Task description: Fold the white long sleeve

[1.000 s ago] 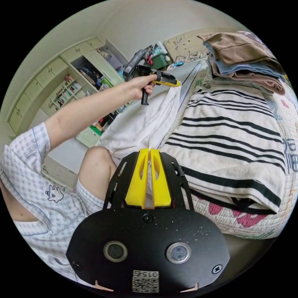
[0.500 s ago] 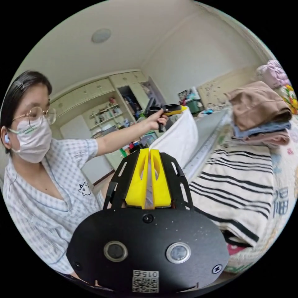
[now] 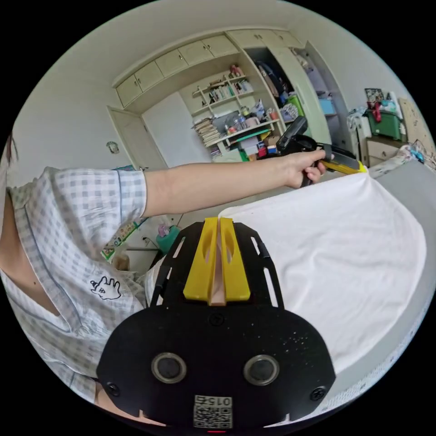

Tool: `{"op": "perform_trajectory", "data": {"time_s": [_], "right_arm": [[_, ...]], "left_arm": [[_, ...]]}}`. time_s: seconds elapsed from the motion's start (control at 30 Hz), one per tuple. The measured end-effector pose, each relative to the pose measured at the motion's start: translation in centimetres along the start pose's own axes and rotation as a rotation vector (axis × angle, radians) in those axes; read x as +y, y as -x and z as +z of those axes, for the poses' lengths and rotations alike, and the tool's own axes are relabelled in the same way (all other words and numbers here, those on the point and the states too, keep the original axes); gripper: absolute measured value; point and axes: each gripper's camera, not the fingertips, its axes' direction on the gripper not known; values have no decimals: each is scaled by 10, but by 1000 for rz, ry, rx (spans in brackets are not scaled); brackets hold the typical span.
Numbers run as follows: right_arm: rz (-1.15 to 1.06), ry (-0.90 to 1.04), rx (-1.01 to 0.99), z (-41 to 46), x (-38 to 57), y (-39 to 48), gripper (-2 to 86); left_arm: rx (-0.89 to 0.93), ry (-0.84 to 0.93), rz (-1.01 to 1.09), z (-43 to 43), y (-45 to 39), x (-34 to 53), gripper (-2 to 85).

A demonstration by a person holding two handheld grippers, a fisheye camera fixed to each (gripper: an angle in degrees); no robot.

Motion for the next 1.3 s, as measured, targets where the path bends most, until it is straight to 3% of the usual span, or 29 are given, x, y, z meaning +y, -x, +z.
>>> {"op": "perform_trajectory", "data": {"time_s": [0.2,0.37,0.53,0.63,0.77,1.0,1.07,1.13,1.3], "right_arm": [[84,290,89,97,14,-24,-2],[87,376,169,139,20,-20,2],[157,332,114,146,26,-24,25],[41,326,129,142,27,4,63],[-121,258,225,126,33,50,78],[-322,138,75,87,55,108,37],[-313,139,92,84,59,113,38],[-254,132,139,75,65,114,42],[23,-112,424,-13,134,114,67]], "left_arm": [[19,33,-49,-4,44,14,2],[-90,115,6,-3,37,18,11],[-273,124,-21,-23,18,23,49],[-394,108,-35,-52,-1,34,81],[-279,12,61,-111,-54,84,90],[-178,-96,98,-188,-93,241,105],[-138,-185,158,-213,-102,263,101],[-217,-278,152,-242,-113,278,90],[-142,-94,172,-249,-121,297,106]]}}
